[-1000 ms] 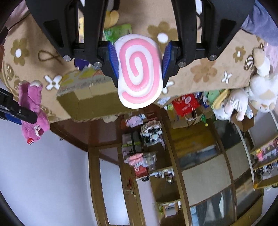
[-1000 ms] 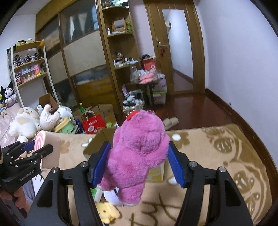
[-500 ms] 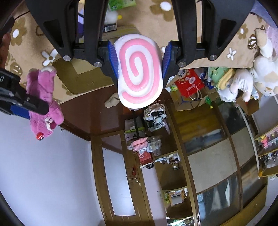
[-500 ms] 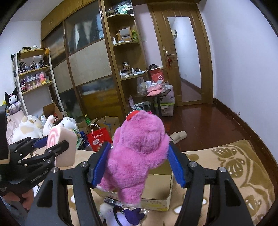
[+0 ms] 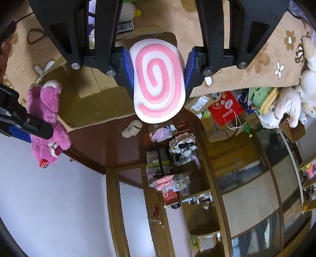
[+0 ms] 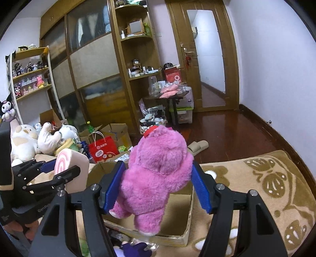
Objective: Organize soft objects
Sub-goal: 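Carry both toys over the cardboard box and open both tools to drop them, then withdraw both tools from the box toward the remaining toys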
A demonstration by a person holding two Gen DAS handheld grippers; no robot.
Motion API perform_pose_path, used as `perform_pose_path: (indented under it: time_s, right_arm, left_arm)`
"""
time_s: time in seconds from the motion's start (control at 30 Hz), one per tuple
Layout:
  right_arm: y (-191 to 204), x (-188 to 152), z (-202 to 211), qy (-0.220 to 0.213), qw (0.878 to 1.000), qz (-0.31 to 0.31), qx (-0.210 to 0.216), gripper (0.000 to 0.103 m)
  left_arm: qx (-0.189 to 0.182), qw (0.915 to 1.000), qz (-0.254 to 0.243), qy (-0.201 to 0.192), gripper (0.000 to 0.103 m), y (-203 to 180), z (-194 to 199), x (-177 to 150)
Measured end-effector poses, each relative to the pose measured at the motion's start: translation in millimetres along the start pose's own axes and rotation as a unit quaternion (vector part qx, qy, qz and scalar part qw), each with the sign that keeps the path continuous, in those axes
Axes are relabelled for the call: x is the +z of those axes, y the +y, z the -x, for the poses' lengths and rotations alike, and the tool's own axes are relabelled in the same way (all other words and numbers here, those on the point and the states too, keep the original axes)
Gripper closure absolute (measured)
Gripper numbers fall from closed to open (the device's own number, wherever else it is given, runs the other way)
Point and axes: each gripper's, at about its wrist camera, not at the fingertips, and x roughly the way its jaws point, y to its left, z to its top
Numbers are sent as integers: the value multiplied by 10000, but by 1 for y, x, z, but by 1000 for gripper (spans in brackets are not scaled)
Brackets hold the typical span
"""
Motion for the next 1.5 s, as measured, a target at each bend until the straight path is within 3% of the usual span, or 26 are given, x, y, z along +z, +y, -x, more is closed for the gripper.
perform_pose_path:
  time_s: [0.47, 0.6, 0.77, 1.03, 1.23, 1.5]
  right_arm:
    - [-14, -21, -44, 493, 9987, -124, 49, 31]
    - [-17, -22, -46, 548, 9982, -220, 103, 29]
    - [-21, -22, -44, 594, 9977, -310, 96, 25]
    - [-15, -21, -23, 476, 9983, -291, 151, 10]
    - [-5, -20, 1, 347, 9991, -225, 105, 3]
    - [11, -19, 36, 254, 9996, -73, 71, 0]
  left_arm:
    - [-449, 9968, 189, 630, 55, -2, -44, -20]
    - [-297, 9979, 112, 568, 39, -5, -42, -21]
    - [-263, 9979, 90, 583, 32, -3, -37, -18]
    - [-66, 9978, 153, 638, 10, 3, -17, -23]
    - [103, 9982, 2, 595, 9, 7, 9, -31]
    - [15, 9973, 205, 699, 9, 18, 48, -38]
